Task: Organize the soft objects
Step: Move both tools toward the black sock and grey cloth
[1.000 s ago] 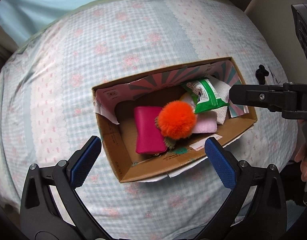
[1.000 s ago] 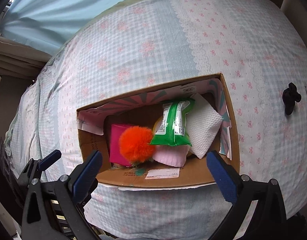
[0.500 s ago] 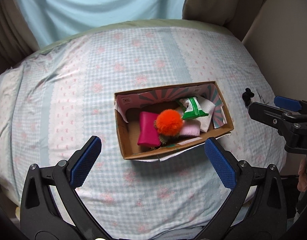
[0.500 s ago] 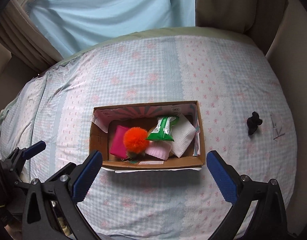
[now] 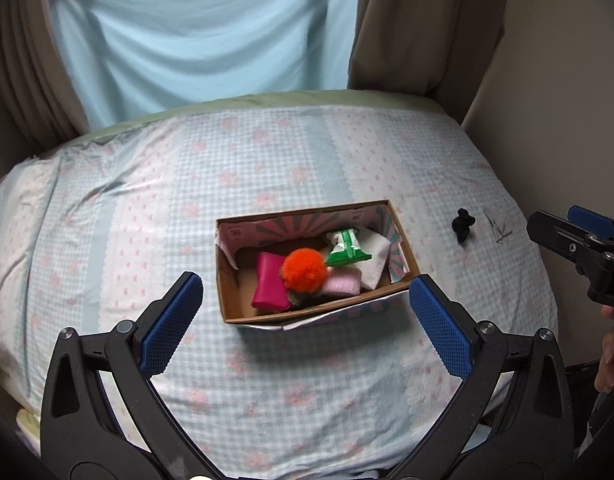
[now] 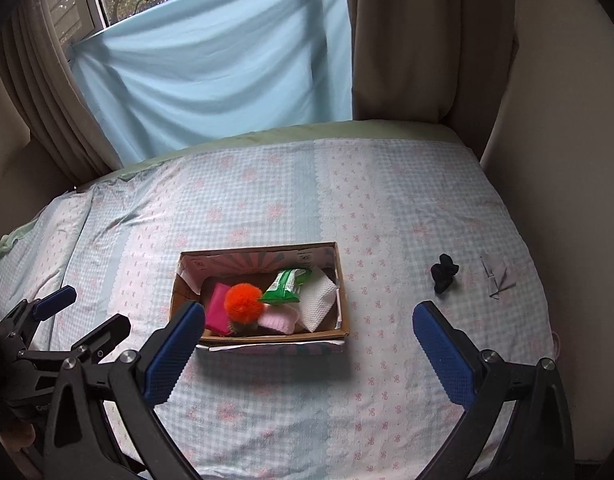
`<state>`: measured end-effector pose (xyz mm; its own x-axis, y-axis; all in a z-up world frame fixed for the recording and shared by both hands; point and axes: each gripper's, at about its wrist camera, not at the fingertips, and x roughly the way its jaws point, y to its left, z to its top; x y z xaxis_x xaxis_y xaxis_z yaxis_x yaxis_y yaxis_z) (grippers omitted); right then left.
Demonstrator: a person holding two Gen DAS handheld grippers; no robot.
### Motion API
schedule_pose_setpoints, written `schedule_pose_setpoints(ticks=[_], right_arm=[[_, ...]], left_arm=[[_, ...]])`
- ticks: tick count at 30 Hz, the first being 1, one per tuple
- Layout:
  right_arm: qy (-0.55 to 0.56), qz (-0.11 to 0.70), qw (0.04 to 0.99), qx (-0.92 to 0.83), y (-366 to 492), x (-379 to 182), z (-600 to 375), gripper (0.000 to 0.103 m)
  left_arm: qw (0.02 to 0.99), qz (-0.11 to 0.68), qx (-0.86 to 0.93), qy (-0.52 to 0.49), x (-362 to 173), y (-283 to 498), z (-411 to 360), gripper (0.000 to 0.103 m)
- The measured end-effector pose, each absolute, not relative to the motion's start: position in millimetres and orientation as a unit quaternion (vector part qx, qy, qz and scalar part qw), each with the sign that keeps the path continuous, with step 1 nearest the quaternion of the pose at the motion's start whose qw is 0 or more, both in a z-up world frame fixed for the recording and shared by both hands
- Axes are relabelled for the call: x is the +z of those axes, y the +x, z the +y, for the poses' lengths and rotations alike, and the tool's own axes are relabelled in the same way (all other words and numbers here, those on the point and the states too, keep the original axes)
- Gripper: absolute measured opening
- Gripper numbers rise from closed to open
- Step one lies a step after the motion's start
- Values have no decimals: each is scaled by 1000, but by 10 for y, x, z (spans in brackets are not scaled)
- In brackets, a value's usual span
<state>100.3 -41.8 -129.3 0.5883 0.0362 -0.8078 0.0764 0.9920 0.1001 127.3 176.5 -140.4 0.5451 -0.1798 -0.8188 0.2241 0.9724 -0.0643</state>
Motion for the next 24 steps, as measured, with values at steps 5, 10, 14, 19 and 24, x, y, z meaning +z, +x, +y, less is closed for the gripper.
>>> schedule_pose_setpoints(ticks=[5,10,14,19,24], right_arm=[[71,439,895,-34,870,-1276,-924,103],[80,438,894,-49,818,-1351,-1574,103],[78,438,893,-62,805,-1460,-2111,103],[86,439,892,-60,898,-1696,-2766,103],[75,437,893,-72,1083,-2119,-3353,103]], left_arm=[[880,459,-124,23,-1369,1149,1327,103],[879,460,-128,16,-1369,1074,748,103],[879,456,-136,23,-1439,1098,174,103],[875,461,-146,28,-1718,1246,-585,103],[868,471,-152,29,-2216,1471,-1261,103]])
